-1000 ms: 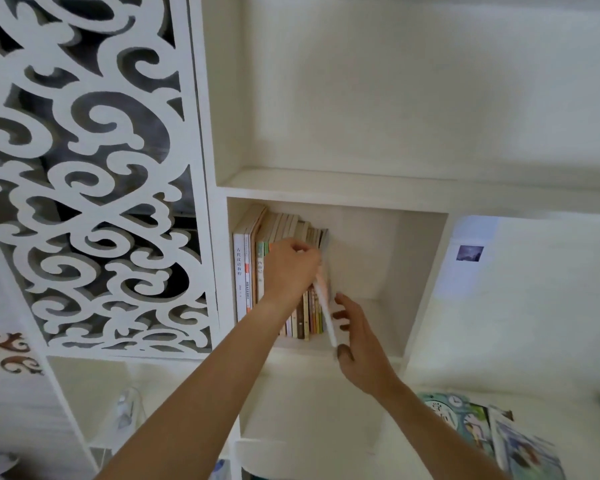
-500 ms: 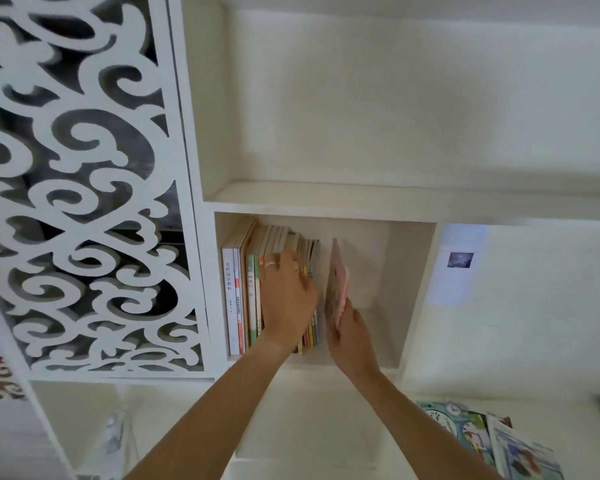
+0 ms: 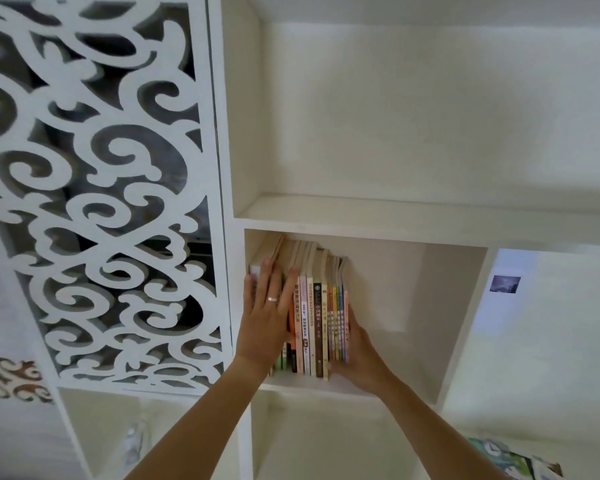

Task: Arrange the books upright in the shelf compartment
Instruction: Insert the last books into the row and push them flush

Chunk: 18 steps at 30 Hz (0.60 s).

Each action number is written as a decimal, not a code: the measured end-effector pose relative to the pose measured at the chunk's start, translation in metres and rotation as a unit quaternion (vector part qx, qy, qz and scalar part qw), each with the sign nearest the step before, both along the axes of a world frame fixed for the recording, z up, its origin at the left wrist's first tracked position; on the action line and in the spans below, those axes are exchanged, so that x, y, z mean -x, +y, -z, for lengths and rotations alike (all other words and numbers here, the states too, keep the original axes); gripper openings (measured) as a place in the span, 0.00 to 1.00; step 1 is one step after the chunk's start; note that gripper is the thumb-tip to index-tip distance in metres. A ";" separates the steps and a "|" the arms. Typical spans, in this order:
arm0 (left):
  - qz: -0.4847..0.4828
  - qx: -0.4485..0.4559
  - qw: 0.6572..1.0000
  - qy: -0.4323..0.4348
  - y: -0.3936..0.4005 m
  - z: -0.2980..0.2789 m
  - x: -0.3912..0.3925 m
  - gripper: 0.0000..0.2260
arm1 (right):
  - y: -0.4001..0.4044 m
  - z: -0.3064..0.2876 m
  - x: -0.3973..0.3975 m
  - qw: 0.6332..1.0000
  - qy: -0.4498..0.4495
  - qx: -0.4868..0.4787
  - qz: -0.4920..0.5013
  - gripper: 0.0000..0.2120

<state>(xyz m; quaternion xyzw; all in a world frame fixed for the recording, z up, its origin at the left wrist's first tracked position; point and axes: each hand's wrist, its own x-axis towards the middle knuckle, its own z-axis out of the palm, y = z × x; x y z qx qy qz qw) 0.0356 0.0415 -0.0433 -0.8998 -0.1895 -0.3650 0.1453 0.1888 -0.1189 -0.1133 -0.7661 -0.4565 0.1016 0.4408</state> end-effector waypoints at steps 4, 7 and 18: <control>-0.008 -0.007 1.000 -0.006 0.009 0.007 -0.009 0.53 | 0.003 0.014 0.000 0.999 -0.008 0.036 0.019 0.70; 0.003 -0.016 0.999 -0.036 0.010 0.010 -0.012 0.47 | 0.009 0.018 0.002 0.996 -0.033 0.018 0.085 0.68; 0.002 0.015 1.000 -0.008 0.005 0.009 -0.018 0.59 | 0.019 0.015 0.005 0.994 -0.038 0.022 0.100 0.75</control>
